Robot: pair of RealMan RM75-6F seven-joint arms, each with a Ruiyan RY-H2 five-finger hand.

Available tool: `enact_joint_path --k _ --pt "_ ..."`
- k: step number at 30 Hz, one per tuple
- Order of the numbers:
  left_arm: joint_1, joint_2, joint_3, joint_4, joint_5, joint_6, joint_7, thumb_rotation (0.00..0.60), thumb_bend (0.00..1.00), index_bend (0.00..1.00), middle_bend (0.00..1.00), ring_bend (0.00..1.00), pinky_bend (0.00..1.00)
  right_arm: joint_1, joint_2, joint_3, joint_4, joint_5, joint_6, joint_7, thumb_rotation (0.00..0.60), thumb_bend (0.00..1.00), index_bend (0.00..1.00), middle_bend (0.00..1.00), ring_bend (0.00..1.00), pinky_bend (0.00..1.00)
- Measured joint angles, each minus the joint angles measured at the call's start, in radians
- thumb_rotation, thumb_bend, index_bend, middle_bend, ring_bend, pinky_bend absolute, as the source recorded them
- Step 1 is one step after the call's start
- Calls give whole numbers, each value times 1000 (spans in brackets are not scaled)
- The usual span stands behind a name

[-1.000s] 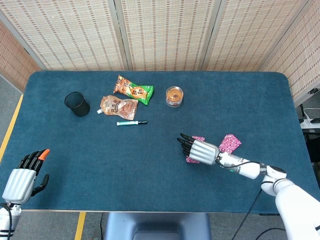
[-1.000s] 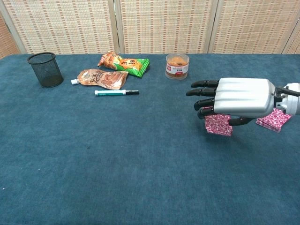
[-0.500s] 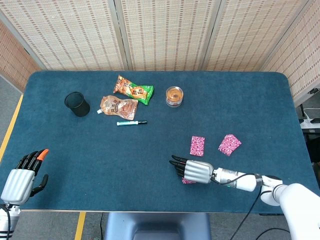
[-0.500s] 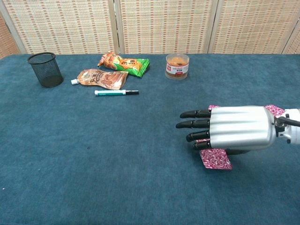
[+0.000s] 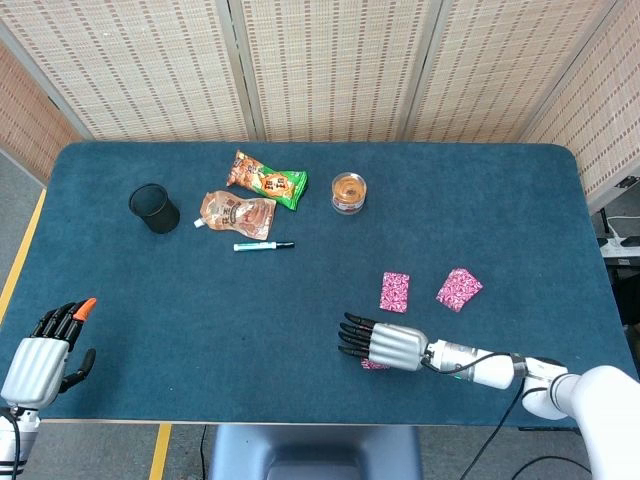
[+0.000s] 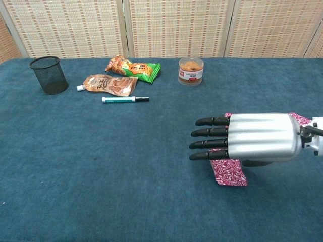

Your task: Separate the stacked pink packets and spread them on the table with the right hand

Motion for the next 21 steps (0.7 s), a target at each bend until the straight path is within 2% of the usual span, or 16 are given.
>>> enact_joint_path --k 5,12,17,21 --pt "3 5 -1 2 3 10 -17 600 464 1 123 124 189 -73 65 54 -114 83 90 -22 600 196 0 55 0 36" --pt "6 8 0 7 11 19 -29 600 463 0 116 124 189 -281 182 124 -279 283 255 -66 600 196 0 46 0 24" --pt "4 9 2 12 18 21 -45 600 463 0 114 124 189 -392 201 143 -305 413 308 -96 600 196 0 39 0 3" --pt "2 8 3 11 20 18 -43 600 464 0 112 124 189 -563 202 167 -328 546 383 -81 600 196 0 39 0 0"
